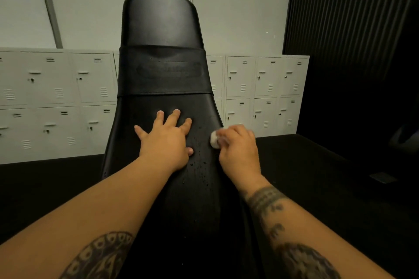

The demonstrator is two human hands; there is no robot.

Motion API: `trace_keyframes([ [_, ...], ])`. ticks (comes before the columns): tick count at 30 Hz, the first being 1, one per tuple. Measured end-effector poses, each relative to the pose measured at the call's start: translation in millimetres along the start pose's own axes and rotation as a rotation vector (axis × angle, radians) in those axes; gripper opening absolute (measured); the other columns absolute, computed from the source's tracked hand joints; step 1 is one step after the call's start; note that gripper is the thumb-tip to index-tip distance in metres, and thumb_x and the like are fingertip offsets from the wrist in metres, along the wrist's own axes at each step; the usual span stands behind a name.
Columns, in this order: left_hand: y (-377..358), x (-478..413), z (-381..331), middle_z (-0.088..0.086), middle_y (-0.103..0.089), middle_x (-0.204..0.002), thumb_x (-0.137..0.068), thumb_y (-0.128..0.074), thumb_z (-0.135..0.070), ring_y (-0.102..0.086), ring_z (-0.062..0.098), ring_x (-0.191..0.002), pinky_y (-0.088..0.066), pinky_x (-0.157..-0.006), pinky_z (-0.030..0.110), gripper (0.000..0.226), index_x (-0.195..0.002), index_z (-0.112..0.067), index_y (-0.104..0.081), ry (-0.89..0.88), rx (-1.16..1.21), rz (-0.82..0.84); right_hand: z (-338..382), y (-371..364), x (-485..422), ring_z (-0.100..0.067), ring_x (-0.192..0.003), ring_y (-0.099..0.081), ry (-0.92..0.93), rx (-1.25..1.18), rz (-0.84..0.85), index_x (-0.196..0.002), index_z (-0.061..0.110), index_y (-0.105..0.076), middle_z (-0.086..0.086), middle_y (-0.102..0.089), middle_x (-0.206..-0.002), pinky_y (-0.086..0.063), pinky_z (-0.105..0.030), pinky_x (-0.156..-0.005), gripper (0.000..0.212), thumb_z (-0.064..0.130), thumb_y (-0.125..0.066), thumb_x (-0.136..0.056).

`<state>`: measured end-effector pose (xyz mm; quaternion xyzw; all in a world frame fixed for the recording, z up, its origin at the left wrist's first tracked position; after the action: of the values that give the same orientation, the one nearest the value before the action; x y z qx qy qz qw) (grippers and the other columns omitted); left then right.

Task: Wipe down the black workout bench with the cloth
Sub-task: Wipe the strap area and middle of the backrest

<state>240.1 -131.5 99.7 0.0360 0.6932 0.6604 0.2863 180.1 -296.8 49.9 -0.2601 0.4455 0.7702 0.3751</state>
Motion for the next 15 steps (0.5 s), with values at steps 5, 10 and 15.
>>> trace_keyframes([
  [5,-2.1,-0.7,3.0,-0.004,0.005,-0.17,-0.092,-0.063,-0.056,0.006,0.031,-0.156,-0.014,-0.113,0.077,0.089,-0.16,-0.042,-0.008,-0.014,-0.009,-0.008,33.8,-12.0,-27.5,-0.023,-0.1,-0.047,0.219,0.117,0.112,-0.103,0.026,-0.072,0.003,-0.061,-0.107,-0.042,-0.037,-0.086,0.024,0.014,-0.06,-0.086],
  [10,-1.1,0.0,3.1,-0.005,0.007,-0.17,-0.093,-0.061,-0.058,0.007,0.03,-0.156,-0.014,-0.114,0.077,0.088,-0.16,-0.042,-0.005,-0.011,-0.014,0.002,0.6,12.9,36.3,-0.018,-0.096,-0.048,0.291,0.107,0.124,-0.102,0.026,-0.073,0.008,-0.062,-0.104,-0.049,-0.036,-0.08,0.023,0.012,-0.068,-0.084],
  [15,0.0,2.0,-0.5,-0.004,0.009,-0.17,-0.094,-0.061,-0.055,0.009,0.031,-0.156,-0.012,-0.114,0.077,0.088,-0.16,-0.042,-0.004,0.001,-0.004,0.019,13.4,8.6,15.6,-0.016,-0.1,-0.045,0.069,0.13,0.094,-0.11,0.027,-0.073,0.008,-0.059,-0.108,-0.045,-0.029,-0.086,0.027,0.012,-0.062,-0.09],
])
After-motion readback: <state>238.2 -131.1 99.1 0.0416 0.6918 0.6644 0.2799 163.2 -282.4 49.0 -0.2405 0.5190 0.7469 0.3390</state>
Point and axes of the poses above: each hand's wrist, its own x-axis away from the middle knuckle, its own y-axis out of the back of the hand, z = x × y, the point moved 1 cm from there along -x, towards the middle knuckle
